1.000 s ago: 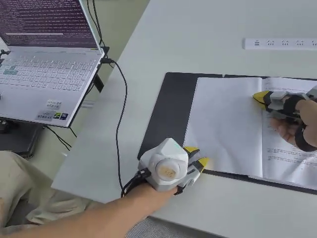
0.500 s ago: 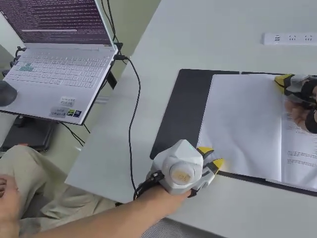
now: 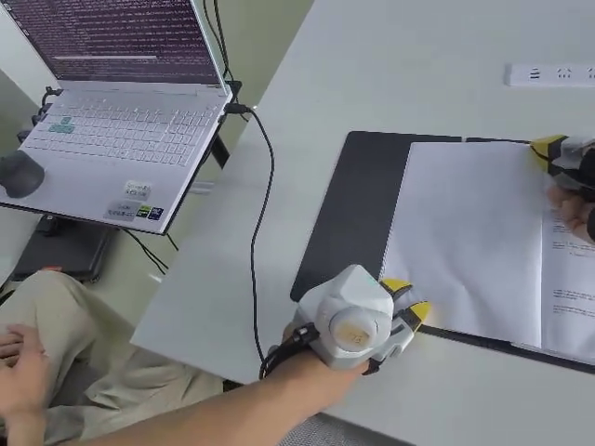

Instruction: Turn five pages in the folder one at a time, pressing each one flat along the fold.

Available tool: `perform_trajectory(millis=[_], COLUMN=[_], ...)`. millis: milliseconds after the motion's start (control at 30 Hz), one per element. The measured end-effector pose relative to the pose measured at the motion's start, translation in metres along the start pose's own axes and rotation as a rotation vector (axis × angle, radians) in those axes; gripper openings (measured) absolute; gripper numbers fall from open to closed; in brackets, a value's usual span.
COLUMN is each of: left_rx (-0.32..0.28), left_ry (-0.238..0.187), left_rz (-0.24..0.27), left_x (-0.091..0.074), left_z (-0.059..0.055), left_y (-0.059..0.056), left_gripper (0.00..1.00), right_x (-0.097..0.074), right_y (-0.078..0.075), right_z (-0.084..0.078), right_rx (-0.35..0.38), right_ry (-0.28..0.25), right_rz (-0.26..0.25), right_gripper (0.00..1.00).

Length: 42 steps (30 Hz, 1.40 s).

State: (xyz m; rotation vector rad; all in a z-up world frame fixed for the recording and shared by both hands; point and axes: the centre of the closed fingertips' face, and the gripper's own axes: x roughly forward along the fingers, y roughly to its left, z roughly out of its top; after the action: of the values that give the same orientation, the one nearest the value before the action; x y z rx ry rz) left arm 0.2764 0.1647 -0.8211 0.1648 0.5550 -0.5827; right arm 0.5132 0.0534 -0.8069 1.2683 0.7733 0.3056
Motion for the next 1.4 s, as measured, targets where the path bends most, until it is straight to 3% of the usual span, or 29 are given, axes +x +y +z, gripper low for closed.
perform_trajectory(millis=[233,767,900,1067,1200,1400], left_rx=[-0.002,-0.002,-0.005,-0.005,-0.008,-0.008], left_ry=[0.0,0.001,-0.001,-0.001,-0.001,0.001], left_rz=[0.0,0.0,0.001,0.001,0.002,0.002], left_x=[-0.001,-0.003,-0.003,-0.003,-0.003,-0.003], left_z=[0.0,0.002,0.002,0.001,0.001,0.001], left_y=[0.0,-0.001,-0.001,-0.001,-0.002,-0.002], left_gripper=[0.15,0.16,0.15,0.15,0.15,0.15], right_x=[-0.016,-0.057,-0.072,-0.082,-0.09,-0.102], right_y=[-0.004,-0.014,-0.012,-0.014,-0.019,-0.029], right_z=[-0.016,-0.057,-0.074,-0.08,-0.09,-0.099], right_rx=[-0.045,-0.026,-0.023,-0.013,-0.03,-0.022], right_ry=[0.099,0.282,0.313,0.331,0.388,0.427], right_rz=[-0.005,0.011,0.023,0.034,0.041,0.051], right_gripper=[0.0,0.0,0.0,0.0,0.0,0.0])
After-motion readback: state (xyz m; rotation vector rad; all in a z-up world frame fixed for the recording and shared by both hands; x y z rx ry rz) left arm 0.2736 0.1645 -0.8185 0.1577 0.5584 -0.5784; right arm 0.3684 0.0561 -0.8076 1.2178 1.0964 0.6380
